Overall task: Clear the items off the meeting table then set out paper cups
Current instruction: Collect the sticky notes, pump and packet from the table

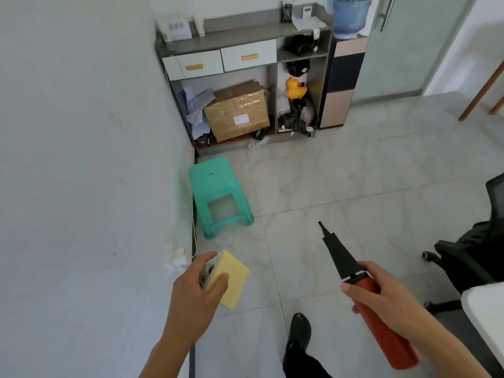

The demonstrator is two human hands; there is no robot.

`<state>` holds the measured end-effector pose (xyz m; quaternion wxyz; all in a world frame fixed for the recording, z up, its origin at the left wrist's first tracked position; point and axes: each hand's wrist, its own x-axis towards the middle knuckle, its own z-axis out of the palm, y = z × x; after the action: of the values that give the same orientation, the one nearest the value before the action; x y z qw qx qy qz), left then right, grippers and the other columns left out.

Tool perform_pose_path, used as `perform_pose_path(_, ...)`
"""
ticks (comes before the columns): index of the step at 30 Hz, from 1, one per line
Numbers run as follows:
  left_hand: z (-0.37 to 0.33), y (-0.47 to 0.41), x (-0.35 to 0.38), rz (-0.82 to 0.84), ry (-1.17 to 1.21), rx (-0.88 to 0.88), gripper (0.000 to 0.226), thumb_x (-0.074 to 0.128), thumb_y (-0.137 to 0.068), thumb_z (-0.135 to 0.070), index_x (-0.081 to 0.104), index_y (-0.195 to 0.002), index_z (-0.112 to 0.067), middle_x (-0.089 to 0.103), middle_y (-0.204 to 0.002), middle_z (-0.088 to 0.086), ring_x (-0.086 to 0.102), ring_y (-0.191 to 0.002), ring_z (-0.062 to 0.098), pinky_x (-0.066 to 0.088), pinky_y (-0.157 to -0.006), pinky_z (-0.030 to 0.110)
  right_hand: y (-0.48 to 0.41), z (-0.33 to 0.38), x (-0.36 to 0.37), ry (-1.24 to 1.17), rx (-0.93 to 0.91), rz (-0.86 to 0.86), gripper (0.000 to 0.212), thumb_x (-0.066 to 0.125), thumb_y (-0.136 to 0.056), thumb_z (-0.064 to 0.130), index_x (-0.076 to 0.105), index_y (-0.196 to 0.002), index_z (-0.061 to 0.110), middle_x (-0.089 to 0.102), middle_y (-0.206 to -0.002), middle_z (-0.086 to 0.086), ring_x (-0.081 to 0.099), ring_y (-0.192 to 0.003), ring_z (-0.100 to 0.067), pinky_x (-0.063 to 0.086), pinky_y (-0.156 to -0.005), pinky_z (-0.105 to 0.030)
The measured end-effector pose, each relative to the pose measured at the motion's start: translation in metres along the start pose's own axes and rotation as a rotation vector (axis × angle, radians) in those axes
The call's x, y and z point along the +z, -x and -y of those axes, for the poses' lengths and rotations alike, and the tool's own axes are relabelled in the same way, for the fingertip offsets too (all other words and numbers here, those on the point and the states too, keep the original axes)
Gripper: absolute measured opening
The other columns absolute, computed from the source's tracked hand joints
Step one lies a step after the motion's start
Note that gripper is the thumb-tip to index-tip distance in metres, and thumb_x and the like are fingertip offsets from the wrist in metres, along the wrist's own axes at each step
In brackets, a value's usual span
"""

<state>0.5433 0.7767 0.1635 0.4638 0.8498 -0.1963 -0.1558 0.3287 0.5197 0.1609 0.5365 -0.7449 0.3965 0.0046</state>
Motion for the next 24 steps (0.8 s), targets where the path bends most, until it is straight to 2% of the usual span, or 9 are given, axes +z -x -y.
perform_pose_path(3, -0.021, -0.078, 0.01, -0.007, -0.017, -0.026, 0.038, 0.072, -0.081, -0.02, 0.06, -0.114, -0.034, 0.067, -0.091, -0.014, 0.06, -0.082, -0.007, 0.045, -0.063, 0.015, -0.082, 0.037, -0.025, -0.001, -0.02, -0.008, 0.032, 0.073, -0.08, 0.042, 0.052, -0.104, 0.042, 0.072, -0.082, 0.0, 0.073, -0.064, -0.012, 0.055, -0.057, -0.029)
perform_pose_path(9, -0.053, -0.218, 0.019, -0.115, -0.015, -0.037, 0.038, 0.073, -0.08, -0.02, 0.058, -0.11, -0.039, 0.066, -0.086, -0.014, 0.06, -0.08, -0.007, 0.045, -0.061, 0.017, -0.236, 0.129, -0.06, 0.071, -0.102, 0.046, 0.035, 0.073, -0.08, 0.042, 0.051, -0.108, 0.043, 0.071, -0.085, 0.003, 0.073, -0.068, -0.013, 0.052, -0.058, -0.027)
perform_pose_path(12, -0.049, -0.282, 0.02, -0.142, 0.001, -0.093, 0.037, 0.072, -0.081, -0.022, 0.06, -0.113, -0.035, 0.067, -0.087, -0.012, 0.063, -0.076, 0.005, 0.049, -0.062, 0.022, -0.307, 0.166, -0.062, 0.062, -0.119, 0.075, 0.036, 0.074, -0.079, 0.042, 0.053, -0.108, 0.041, 0.071, -0.085, 0.003, 0.073, -0.067, -0.014, 0.053, -0.058, -0.026)
perform_pose_path(16, -0.039, -0.384, 0.02, -0.171, 0.016, -0.127, 0.039, 0.073, -0.081, -0.019, 0.062, -0.116, -0.029, 0.066, -0.09, -0.013, 0.064, -0.082, 0.007, 0.049, -0.066, 0.025, -0.405, 0.203, -0.056, 0.071, -0.119, 0.077, 0.035, 0.072, -0.081, 0.041, 0.052, -0.109, 0.04, 0.07, -0.088, 0.002, 0.073, -0.069, -0.014, 0.053, -0.058, -0.026)
perform_pose_path(20, -0.051, -0.501, 0.013, -0.139, 0.023, -0.122, 0.037, 0.073, -0.081, -0.018, 0.062, -0.114, -0.029, 0.068, -0.088, -0.007, 0.064, -0.082, 0.018, 0.053, -0.071, 0.035, -0.492, 0.248, -0.055, 0.047, -0.083, 0.045, 0.035, 0.071, -0.083, 0.04, 0.051, -0.112, 0.037, 0.069, -0.091, 0.002, 0.073, -0.07, -0.014, 0.053, -0.057, -0.023)
perform_pose_path(24, -0.086, -0.618, 0.01, -0.069, 0.003, -0.07, 0.036, 0.073, -0.08, -0.017, 0.062, -0.113, -0.029, 0.069, -0.087, 0.006, 0.064, -0.082, 0.027, 0.053, -0.072, 0.041, -0.566, 0.299, -0.069, 0.04, -0.084, 0.017, 0.034, 0.071, -0.082, 0.042, 0.049, -0.108, 0.044, 0.069, -0.092, 0.005, 0.073, -0.071, -0.013, 0.052, -0.056, -0.021)
